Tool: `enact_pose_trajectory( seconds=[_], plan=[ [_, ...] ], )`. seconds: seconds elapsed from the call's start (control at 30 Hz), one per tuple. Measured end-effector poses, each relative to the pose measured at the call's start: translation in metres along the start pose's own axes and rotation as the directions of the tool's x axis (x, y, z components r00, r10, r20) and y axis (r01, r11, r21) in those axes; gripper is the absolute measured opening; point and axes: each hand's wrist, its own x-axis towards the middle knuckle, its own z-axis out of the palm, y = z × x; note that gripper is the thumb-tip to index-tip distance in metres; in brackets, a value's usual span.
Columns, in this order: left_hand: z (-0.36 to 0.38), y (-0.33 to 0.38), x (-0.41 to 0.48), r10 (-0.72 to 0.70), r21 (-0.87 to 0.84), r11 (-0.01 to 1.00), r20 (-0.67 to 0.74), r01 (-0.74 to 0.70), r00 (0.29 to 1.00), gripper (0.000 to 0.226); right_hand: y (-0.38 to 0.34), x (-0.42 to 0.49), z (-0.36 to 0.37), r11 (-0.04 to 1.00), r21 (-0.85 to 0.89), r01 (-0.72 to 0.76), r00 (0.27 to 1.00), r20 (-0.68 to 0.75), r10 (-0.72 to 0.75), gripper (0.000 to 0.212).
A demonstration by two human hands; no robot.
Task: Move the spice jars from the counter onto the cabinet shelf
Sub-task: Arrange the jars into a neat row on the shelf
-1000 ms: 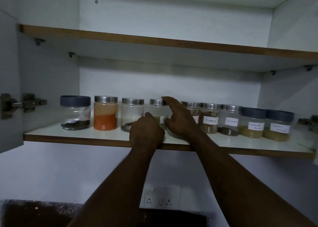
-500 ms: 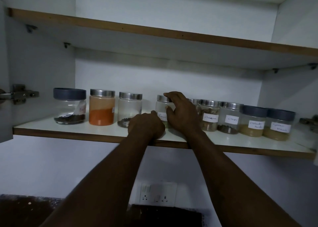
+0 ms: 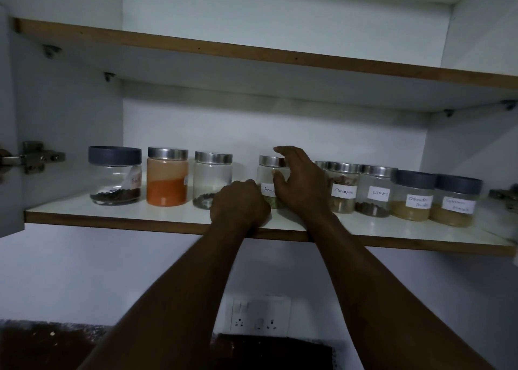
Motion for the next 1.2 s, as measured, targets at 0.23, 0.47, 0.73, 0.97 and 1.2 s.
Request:
enact_pose_trajectory(
  seconds=[0.23, 0.47, 0.73, 0.97, 1.2],
  plan=[
    [-0.016, -0.02, -0.034, -0.251, -0.138, 0.966, -0.315, 0.217, 0.915, 0.025, -0.015, 0.001, 0.001, 0.995, 0.053, 0.079, 0.997, 0.02, -0.081, 0.043],
    [-0.019, -0.032, -0.032, -0.36, -0.313, 0.914, -0.336, 0.257, 0.87, 0.07, -0.056, 0.009, 0.038, 0.992, 0.125, 0.016, 0.948, 0.313, -0.054, 0.075],
    [-0.018, -0.042, -0.018, -0.346, -0.292, 0.915, -0.214, 0.278, 0.913, 0.072, -0.056, 0.012, 0.054, 0.986, 0.153, -0.068, 0.98, 0.198, 0.037, 0.063],
    [-0.025, -0.054, 0.003, -0.259, -0.232, 0.933, 0.107, 0.277, 0.96, 0.078, -0.059, 0.01, 0.046, 0.998, 0.062, -0.017, 0.988, 0.154, 0.007, 0.06],
    [-0.02, -0.066, 0.015, -0.191, -0.17, 0.962, 0.135, 0.212, 0.972, 0.072, -0.06, 0.009, 0.045, 0.999, 0.004, -0.039, 0.995, 0.089, 0.039, 0.055]
  ],
)
